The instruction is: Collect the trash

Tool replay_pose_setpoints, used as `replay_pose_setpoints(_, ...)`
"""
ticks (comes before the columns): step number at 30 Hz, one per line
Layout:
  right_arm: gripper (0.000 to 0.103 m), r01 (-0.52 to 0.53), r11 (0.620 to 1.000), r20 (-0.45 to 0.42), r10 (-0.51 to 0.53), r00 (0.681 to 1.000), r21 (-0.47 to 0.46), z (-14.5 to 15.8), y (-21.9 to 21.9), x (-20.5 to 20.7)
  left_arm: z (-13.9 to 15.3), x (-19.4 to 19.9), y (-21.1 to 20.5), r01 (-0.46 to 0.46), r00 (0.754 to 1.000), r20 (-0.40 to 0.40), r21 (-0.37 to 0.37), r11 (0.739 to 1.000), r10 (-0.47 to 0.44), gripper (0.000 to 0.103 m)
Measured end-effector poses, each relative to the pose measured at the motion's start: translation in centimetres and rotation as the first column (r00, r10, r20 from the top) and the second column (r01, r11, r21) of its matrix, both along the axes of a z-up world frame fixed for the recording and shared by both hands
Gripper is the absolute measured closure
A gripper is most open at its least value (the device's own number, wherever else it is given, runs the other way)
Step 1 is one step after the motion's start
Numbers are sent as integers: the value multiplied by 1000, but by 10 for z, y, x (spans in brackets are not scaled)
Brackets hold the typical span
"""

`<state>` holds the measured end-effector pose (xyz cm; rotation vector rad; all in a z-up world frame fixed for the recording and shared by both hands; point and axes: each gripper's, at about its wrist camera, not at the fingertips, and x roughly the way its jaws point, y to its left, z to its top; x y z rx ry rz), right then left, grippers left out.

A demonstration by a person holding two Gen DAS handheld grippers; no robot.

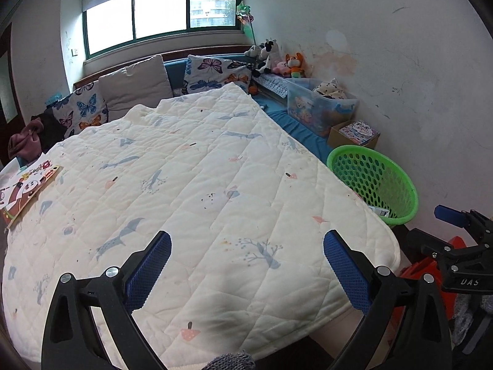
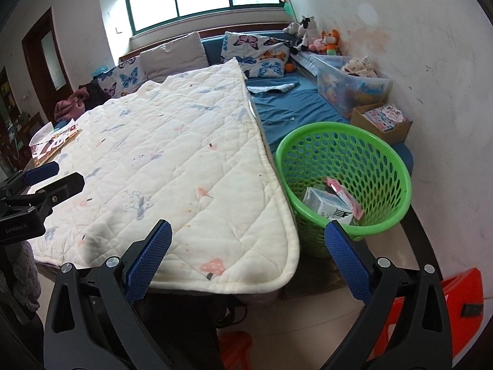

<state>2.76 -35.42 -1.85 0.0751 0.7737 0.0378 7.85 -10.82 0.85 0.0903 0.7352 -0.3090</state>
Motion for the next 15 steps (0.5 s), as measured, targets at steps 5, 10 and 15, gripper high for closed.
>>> replay_pose_setpoints(5,5,-18,1000,9,18,1000,-10,1,6,-4,-3,-7,5,-17,1000,-1,3,1000,17,7)
replay_pose_setpoints(10,5,-20,1000,15,20,1000,-11,1,8,-6,-6,-9,14,-45,999,-5,-4,999,45,7)
replay_pose_setpoints(15,5,-24,1000,15,24,1000,-7,0,10,-9,-9,-13,21,-57,998,-10,-10,998,57,7)
